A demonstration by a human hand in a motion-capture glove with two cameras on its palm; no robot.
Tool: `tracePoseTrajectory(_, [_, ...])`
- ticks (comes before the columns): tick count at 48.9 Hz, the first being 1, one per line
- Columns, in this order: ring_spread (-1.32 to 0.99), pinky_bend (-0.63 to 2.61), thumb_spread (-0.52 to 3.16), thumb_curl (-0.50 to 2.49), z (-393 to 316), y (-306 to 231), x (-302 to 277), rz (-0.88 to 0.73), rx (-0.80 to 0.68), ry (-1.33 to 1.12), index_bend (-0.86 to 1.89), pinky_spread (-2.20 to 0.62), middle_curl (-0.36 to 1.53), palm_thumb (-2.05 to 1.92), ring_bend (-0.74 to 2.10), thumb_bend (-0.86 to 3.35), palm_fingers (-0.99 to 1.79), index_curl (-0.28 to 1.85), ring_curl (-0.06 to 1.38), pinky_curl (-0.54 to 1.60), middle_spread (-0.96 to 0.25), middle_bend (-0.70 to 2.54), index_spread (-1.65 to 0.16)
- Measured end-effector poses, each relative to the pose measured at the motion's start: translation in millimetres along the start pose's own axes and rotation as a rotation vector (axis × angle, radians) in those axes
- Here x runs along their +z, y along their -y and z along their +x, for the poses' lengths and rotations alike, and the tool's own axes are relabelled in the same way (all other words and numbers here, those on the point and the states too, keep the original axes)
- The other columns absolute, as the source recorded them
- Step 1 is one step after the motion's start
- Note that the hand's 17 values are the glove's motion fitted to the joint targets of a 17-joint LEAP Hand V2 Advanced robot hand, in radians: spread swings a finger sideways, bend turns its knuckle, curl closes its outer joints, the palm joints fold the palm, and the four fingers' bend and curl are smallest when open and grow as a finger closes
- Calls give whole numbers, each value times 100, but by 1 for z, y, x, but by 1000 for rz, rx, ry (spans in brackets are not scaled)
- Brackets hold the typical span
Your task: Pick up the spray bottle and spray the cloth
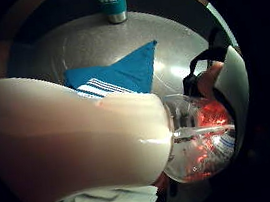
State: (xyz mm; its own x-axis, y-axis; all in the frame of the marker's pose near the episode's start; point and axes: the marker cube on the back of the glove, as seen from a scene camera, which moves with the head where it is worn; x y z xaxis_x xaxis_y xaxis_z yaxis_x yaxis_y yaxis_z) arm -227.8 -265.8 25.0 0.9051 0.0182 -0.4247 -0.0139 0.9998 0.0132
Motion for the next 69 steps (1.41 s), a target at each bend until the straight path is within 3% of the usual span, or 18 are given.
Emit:
tracePoseTrajectory(22, [-21,38,16,73,-33,-9,-9,11,-22,-83,31,-27,44,93,41,-4,134,50,40,38,-15,38,-21])
tracePoseTrajectory(45, [-21,39,16,74,-40,-18,-23,85,-21,44,31,-27,44,92,42,-4,134,50,40,38,-15,39,-22])
tracePoseTrajectory(52, [-21,39,17,74,-25,-22,-46,182,-22,261,31,-27,44,93,42,-4,134,50,40,38,-15,39,-22])
tracePoseTrajectory(56, [-21,39,17,74,-19,-20,-60,230,69,365,31,-27,44,93,42,-4,134,50,40,38,-15,39,-22])
tracePoseTrajectory(69, [-21,40,17,74,-20,-15,-101,449,85,1030,30,-27,44,93,42,-4,134,50,40,39,-15,38,-21])
